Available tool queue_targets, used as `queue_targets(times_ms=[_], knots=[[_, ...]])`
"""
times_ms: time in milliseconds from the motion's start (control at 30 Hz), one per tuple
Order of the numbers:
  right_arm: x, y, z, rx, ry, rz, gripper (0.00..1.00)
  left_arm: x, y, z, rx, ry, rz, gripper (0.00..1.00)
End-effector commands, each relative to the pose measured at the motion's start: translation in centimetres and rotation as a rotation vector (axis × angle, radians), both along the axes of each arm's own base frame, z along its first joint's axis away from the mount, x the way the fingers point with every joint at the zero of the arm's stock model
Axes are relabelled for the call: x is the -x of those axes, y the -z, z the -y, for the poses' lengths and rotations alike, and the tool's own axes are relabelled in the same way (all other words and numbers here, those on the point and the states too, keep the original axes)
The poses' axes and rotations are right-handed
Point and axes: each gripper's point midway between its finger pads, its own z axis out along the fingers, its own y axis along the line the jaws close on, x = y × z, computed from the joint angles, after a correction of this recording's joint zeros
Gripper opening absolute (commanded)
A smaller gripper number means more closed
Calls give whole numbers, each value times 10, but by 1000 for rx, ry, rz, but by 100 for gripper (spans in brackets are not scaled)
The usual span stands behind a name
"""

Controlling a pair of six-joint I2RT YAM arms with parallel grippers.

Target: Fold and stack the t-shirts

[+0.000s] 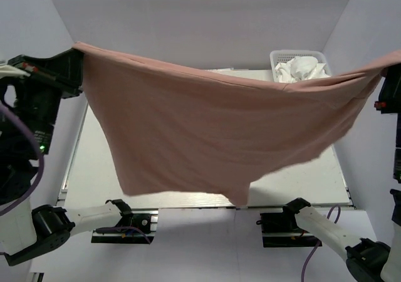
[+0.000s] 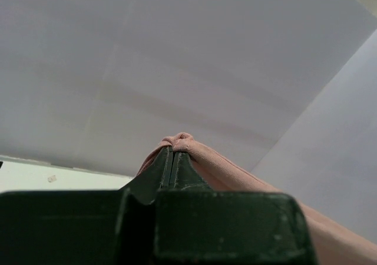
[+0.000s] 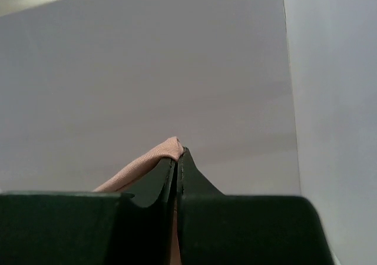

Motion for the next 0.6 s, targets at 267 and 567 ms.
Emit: queue_targets(times_ms=[267,567], knots=[[-103,42,-10,111,270,-196,0,-78,43,15,-119,-376,-156,0],[-240,96,-58,279,403,-363,0,-190,88,56,-346,-707,-214,0]])
